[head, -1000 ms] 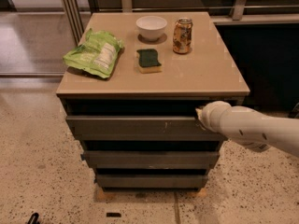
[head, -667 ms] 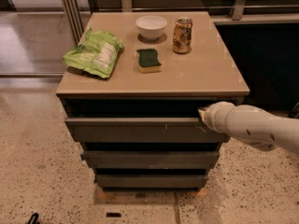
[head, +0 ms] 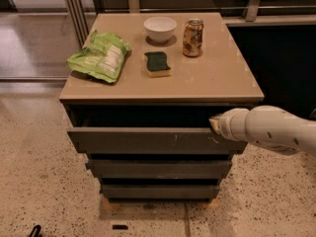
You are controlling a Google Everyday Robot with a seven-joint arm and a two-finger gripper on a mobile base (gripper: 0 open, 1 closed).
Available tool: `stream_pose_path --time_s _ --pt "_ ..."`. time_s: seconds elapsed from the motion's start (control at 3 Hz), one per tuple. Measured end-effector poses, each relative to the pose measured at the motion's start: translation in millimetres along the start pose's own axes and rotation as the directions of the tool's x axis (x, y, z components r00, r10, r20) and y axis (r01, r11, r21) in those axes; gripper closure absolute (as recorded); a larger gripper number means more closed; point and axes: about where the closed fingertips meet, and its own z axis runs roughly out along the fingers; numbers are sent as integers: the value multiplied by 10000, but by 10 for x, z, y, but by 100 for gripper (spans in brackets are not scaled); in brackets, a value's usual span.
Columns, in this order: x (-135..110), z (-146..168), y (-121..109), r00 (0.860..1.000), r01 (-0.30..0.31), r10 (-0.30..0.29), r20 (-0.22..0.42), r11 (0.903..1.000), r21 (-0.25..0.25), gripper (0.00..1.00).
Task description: Open top drawer
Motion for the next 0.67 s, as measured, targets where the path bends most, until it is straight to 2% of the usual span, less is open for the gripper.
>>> stream_pose_path --time_s 0.33,0.67 --pt "-76 -183 -162 9993 126 -148 -356 9980 -619 100" --pt "-76 -183 -162 9993 126 -148 -356 9980 -619 100"
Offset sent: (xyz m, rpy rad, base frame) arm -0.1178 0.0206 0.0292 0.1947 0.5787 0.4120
